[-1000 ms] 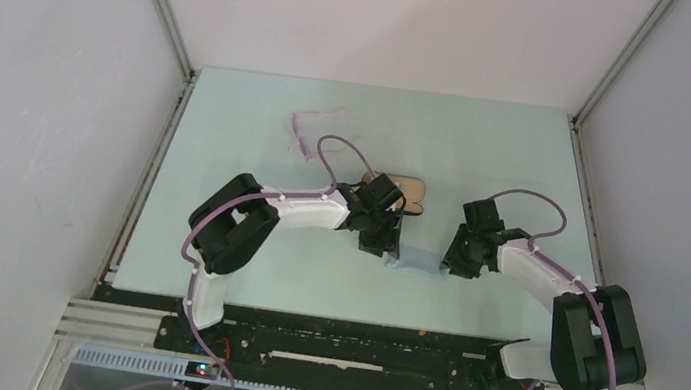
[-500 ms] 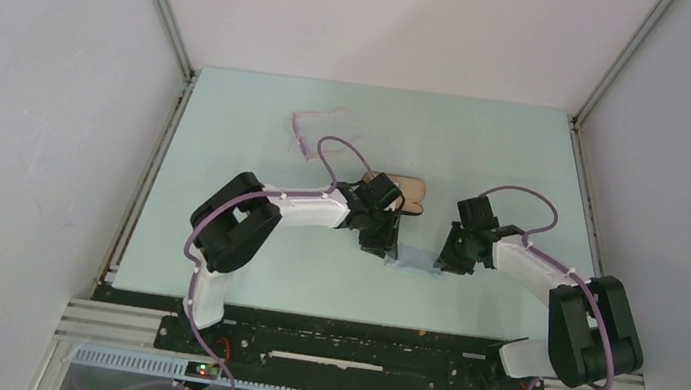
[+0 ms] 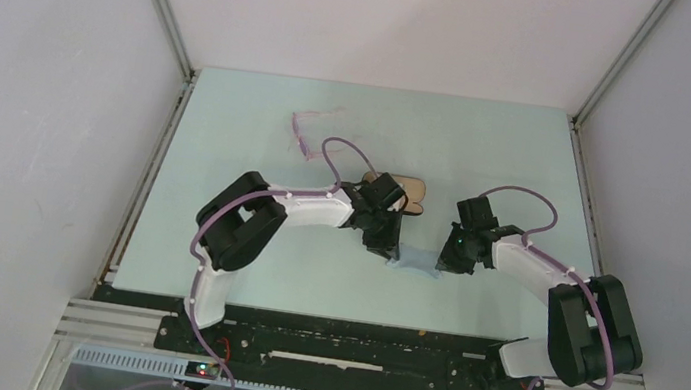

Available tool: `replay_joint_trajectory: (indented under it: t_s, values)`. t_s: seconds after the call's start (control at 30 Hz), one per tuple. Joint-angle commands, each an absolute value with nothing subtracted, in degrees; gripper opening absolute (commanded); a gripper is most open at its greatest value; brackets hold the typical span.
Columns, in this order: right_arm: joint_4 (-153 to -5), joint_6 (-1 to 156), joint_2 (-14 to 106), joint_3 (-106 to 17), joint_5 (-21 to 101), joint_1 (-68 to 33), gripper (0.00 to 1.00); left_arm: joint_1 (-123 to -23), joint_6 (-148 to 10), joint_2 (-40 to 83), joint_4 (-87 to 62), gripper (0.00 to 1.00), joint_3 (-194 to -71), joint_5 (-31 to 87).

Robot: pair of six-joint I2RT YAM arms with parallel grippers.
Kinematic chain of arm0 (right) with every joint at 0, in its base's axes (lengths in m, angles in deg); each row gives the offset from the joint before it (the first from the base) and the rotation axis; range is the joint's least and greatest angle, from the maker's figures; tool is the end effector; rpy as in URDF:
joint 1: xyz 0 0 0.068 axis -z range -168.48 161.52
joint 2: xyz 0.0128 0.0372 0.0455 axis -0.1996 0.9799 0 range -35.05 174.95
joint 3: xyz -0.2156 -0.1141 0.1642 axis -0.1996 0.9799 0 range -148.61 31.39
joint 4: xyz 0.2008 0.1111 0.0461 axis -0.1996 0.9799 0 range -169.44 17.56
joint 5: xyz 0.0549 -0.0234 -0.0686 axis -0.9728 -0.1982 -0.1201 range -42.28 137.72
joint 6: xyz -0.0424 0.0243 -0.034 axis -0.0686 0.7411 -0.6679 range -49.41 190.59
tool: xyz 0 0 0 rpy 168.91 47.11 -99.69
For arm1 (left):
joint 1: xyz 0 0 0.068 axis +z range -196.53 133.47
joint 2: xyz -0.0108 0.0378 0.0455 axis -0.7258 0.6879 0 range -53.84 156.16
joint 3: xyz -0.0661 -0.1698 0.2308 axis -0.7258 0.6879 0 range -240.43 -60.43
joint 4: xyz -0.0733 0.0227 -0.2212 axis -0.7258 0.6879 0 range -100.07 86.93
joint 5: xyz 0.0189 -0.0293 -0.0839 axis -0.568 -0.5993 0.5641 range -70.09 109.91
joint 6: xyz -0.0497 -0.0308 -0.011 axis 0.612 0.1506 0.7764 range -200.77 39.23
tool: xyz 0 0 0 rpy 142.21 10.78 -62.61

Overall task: Organize the sunglasses
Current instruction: Pick up the glasses cleaning cloth from the center of the board.

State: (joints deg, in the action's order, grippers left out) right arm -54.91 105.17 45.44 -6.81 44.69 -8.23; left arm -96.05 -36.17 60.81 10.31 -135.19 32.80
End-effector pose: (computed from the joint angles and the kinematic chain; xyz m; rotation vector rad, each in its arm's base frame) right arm 0.2052 0.0761 0.1867 0.3449 2.7659 0.3265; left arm 0.2529 -0.3112 0.1800 0.2076 2.8423 -0.7725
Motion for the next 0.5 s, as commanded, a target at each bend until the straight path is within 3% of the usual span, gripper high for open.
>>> replay_joint_trajectory:
  t_s: [0.0,0.17,0.2,0.23,0.3,0.47]
  values:
    - [-53.6,104.43,46.69,-6.49,45.52,-8.82,0.04,-96.9,-37.65,64.21,13.37,0.29,-136.02,30.64]
    - [-53.74,104.5,46.32,-6.49,44.98,-8.95,0.0,-96.98,-37.71,64.9,13.66,0.26,-136.68,30.63]
    - [-53.71,104.5,46.14,-6.49,44.97,-9.03,0.0,-96.98,-37.64,65.09,13.66,0.22,-136.83,30.64]
    - [-53.67,104.46,45.76,-6.49,45.04,-8.97,0.0,-96.98,-37.61,65.4,13.66,0.08,-137.23,30.84]
    - [-53.57,104.48,45.52,-6.49,45.12,-9.03,0.0,-96.98,-37.68,65.55,13.84,0.0,-137.69,30.91]
    - [-53.07,105.09,43.26,-6.49,43.19,-9.01,0.0,-96.98,-37.97,63.54,13.83,0.0,-137.91,30.85]
